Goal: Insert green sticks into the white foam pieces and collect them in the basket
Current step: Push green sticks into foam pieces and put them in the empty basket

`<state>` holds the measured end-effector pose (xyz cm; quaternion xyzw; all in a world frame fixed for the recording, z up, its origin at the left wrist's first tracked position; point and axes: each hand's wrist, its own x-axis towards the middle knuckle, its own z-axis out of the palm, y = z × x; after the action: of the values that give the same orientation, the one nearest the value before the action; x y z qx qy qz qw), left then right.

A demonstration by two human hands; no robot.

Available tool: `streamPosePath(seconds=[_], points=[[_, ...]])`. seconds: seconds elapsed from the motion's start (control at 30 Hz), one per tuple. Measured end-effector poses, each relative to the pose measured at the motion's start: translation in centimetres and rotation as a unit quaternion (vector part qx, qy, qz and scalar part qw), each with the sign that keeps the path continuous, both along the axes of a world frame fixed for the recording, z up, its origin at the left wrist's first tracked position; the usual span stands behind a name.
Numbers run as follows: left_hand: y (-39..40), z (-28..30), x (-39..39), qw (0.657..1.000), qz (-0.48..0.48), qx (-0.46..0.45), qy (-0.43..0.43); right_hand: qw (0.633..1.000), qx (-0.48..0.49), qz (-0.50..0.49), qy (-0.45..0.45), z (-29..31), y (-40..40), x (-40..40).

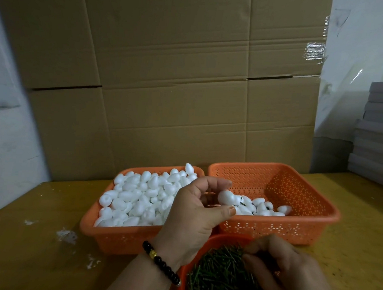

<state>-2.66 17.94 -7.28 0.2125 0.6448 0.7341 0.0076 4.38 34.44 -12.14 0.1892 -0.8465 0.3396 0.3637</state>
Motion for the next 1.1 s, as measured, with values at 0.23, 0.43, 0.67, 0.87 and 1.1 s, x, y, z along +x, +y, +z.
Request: streamPosePath(seconds=[0.23, 0.43, 0.67, 0.87, 1.1], points=[[0.1, 0.1, 0.5, 0.998, -0.059, -0.012, -0.008, 0.995, -0.094, -0.011, 0.008, 0.4, -0.4, 0.3], [0.1, 0.2, 0.4, 0.976, -0.157, 0.057, -0.142, 0.996, -0.078, -0.025, 0.046, 0.5, 0.0, 0.3], [0.0, -0.1, 0.0, 0.919, -0.212, 0.158, -0.291, 0.991, -0.082, -0.007, 0.108, 0.5, 0.3, 0.1], [0.8, -0.7, 0.7, 0.898, -0.221, 0.171, -0.341, 0.989, -0.08, -0.015, 0.122, 0.6, 0.4, 0.1], [0.9, -1.0, 0.8, 0.901, -0.209, 0.156, -0.347, 0.988, -0.102, -0.063, 0.102, 0.3, 0.5, 0.0]])
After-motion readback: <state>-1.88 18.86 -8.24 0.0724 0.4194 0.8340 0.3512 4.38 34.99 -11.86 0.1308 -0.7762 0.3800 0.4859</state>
